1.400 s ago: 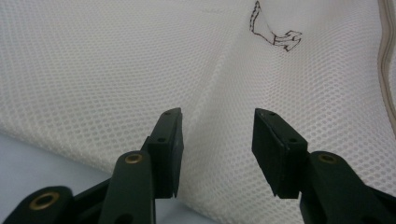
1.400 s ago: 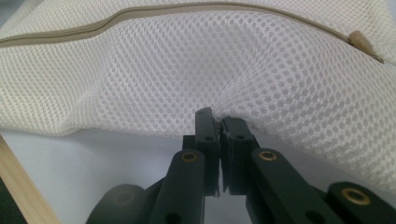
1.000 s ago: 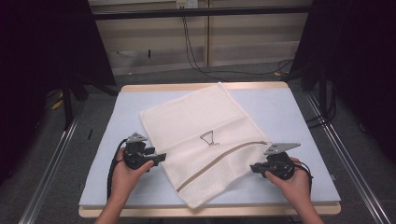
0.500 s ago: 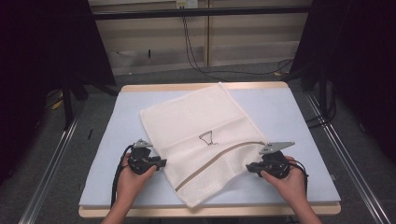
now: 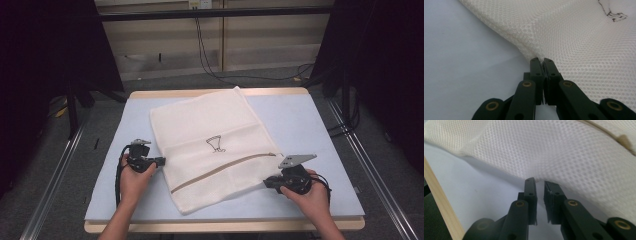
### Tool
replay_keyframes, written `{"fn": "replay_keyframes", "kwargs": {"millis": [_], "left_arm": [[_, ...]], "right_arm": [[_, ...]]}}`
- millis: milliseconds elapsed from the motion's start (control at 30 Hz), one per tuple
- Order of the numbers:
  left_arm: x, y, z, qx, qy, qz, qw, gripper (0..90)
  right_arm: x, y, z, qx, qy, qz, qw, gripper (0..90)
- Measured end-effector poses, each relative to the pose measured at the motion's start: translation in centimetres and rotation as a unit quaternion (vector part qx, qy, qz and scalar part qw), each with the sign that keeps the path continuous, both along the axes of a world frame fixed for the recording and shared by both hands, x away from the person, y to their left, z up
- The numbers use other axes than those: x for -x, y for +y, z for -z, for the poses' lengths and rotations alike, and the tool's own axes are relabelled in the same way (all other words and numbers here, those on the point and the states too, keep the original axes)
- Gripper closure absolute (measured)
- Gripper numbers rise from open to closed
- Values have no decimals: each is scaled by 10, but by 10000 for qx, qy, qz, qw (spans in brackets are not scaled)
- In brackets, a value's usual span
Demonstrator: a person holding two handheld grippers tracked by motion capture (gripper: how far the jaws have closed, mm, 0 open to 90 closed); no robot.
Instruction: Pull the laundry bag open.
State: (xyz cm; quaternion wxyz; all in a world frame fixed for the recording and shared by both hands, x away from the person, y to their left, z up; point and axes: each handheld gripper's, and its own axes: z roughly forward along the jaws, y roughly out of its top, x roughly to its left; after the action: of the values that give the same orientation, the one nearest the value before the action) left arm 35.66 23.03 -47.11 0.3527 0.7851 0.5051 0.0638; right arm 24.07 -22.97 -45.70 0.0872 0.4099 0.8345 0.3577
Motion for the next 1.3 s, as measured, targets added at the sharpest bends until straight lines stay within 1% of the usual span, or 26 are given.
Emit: {"fn": "replay_keyframes", "kwargs": {"millis": [167,200,267,300,333,367,400,500,600,633,667,700,733,800,867,900,933,967,1000,1033,1067,1100,1133,1233,1267,1300], "left_arm": [[-10,5,0,-33,17,-26,10000,877],[-11,5,-1,-69,-37,-28,10000,876],[-14,5,-1,-99,-71,-61,9999,873],[-14,5,-1,-100,-75,-72,9999,865],[-14,5,-1,-137,-89,-107,9998,865],[-13,5,-1,-65,-71,-113,9999,855],[-12,6,-1,-67,-117,-124,9998,845],[-9,9,-1,-46,-179,-173,9997,791],[-7,11,-2,-51,-219,-166,9996,708],[-5,11,-3,-77,-289,-182,9994,708],[-3,11,-4,-67,-375,-236,9990,682],[0,11,-6,-52,-377,-236,9990,654],[1,12,-7,-101,-352,-201,9991,640],[8,12,-10,-116,-348,-174,9992,631],[11,12,-11,-101,-350,-121,9993,627],[11,12,-11,-101,-350,-121,9993,627],[15,12,-15,-45,-422,-138,9990,623],[15,13,-16,-69,-447,-95,9989,611],[15,13,-16,-69,-447,-95,9989,603],[18,12,-19,44,-471,-65,9989,598],[18,12,-19,44,-471,-65,9989,594],[20,11,-21,124,-476,19,9988,591],[20,11,-21,124,-476,19,9988,586],[22,6,-23,110,-503,134,9986,583],[22,3,-23,186,-482,139,9986,581],[23,1,-23,164,-492,211,9984,574]], "right_arm": [[9,-17,1,51,-38,294,9995,757],[13,-27,0,85,-115,433,9990,751],[15,-30,-1,82,-113,521,9985,732],[17,-40,-3,49,-193,680,9975,728],[17,-40,-3,49,-193,680,9975,728],[17,-47,-4,-37,-348,848,9958,733],[17,-50,-5,-66,-358,922,9951,732],[14,-54,-7,-168,-438,1089,9930,697],[5,-51,-7,-200,-472,1079,9928,645],[5,-51,-7,-200,-472,1079,9928,645],[1,-49,-6,-194,-460,1089,9928,613],[-10,-44,-3,-86,-505,1123,9924,547],[-14,-43,-1,-70,-471,1134,9924,534],[-25,-39,5,38,-473,1106,9927,541],[-33,-36,13,140,-362,1126,9929,565],[-33,-36,13,140,-362,1126,9929,565],[-37,-33,19,292,-218,1014,9942,612],[-37,-33,20,376,-347,980,9939,688],[-36,-34,19,388,-331,973,9939,720],[-36,-34,18,307,-232,978,9945,747],[-36,-34,18,307,-232,978,9945,747],[-33,-35,20,190,-249,968,9948,822],[-31,-35,20,154,-271,991,9946,843],[-28,-33,19,147,-211,932,9953,871],[-26,-31,17,186,-160,858,9960,874],[-20,-28,15,171,-84,736,9971,880]]}}
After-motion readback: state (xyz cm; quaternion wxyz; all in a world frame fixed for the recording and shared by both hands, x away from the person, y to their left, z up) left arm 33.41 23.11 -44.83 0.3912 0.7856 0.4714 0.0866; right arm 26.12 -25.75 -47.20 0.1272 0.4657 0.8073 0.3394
